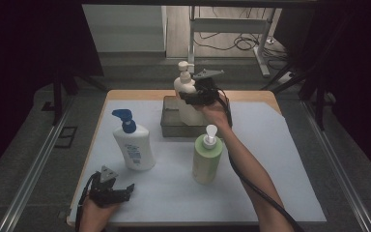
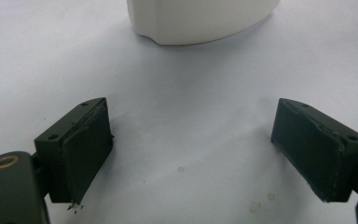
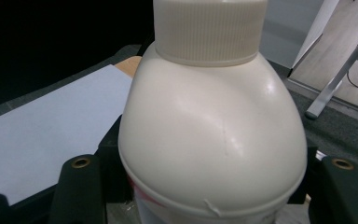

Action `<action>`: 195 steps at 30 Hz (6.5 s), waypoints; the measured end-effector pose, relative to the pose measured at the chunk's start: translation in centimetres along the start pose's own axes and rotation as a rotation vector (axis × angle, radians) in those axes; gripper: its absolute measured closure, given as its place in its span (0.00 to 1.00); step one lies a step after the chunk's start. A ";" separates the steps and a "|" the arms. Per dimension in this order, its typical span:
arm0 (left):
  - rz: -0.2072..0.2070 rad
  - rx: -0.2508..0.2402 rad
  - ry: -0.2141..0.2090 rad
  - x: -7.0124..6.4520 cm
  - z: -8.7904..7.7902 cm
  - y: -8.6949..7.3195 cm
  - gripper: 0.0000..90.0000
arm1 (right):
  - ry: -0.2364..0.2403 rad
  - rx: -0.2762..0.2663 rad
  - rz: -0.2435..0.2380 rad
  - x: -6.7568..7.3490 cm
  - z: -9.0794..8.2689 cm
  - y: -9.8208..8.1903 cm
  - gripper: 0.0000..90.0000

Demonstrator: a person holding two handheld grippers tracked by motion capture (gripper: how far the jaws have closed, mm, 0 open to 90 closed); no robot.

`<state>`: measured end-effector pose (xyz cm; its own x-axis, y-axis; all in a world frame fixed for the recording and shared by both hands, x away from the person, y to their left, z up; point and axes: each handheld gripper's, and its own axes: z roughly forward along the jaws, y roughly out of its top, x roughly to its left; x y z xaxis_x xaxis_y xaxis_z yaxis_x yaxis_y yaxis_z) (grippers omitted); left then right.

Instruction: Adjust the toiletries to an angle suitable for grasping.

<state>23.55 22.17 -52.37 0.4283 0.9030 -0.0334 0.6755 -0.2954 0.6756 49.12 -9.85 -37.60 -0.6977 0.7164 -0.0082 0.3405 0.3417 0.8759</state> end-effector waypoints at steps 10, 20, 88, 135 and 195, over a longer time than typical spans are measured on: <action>0.000 0.001 0.000 0.0 0.0 0.0 0.13 | 0.012 0.015 0.013 -0.1 0.0 -1.0 0.41; 0.000 0.001 0.001 0.0 0.0 0.0 0.13 | 0.020 0.030 0.007 0.0 -0.1 -2.2 0.41; 0.000 -0.001 0.002 -0.1 0.0 0.0 0.13 | 0.096 0.066 0.023 -1.7 -5.3 -6.8 0.56; 0.000 0.000 0.002 0.0 0.0 0.0 0.13 | 0.028 0.201 0.126 -3.5 0.0 -9.3 1.00; 0.002 0.000 0.002 0.0 0.0 0.0 0.13 | 0.159 0.241 0.052 0.5 4.5 -7.2 1.00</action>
<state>23.55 22.14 -52.38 0.4283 0.9031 -0.0311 0.6748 -0.2968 0.6757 49.12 -9.19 -46.10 -0.7591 0.6386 0.1262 0.5048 0.4551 0.7335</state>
